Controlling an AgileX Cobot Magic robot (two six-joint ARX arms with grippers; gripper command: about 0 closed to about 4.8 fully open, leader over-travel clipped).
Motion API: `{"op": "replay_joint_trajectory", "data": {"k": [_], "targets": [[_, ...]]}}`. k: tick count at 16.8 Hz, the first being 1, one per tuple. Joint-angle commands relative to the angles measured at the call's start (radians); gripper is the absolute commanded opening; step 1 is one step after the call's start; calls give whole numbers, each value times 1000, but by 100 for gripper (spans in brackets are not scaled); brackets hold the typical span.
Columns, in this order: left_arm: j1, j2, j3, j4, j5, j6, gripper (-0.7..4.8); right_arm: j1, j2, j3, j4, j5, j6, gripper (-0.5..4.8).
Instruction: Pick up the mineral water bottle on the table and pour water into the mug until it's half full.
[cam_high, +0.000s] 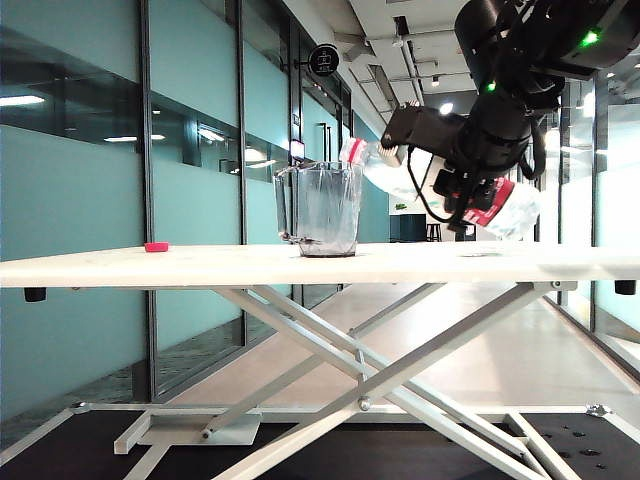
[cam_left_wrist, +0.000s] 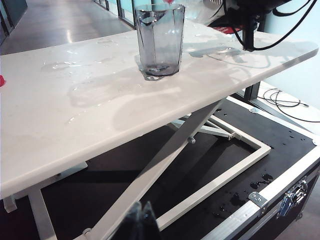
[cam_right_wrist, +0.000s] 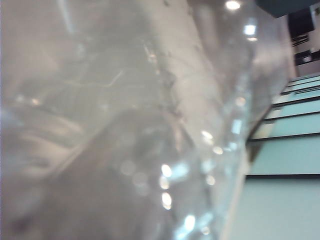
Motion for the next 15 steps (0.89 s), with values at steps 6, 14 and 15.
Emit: {"op": "replay_joint_trajectory", "data": {"k": [6,14,15], "targets": [[1,0,1,-6,4,33,-5,0,-27,11,186,45,-161,95],[1,0,1,-6,3,33,-5,-2,-85,10,151,-6,-310,95],[1,1,1,-6,3,33,-5,-2,-85,11,148,-5,-338,95]]}}
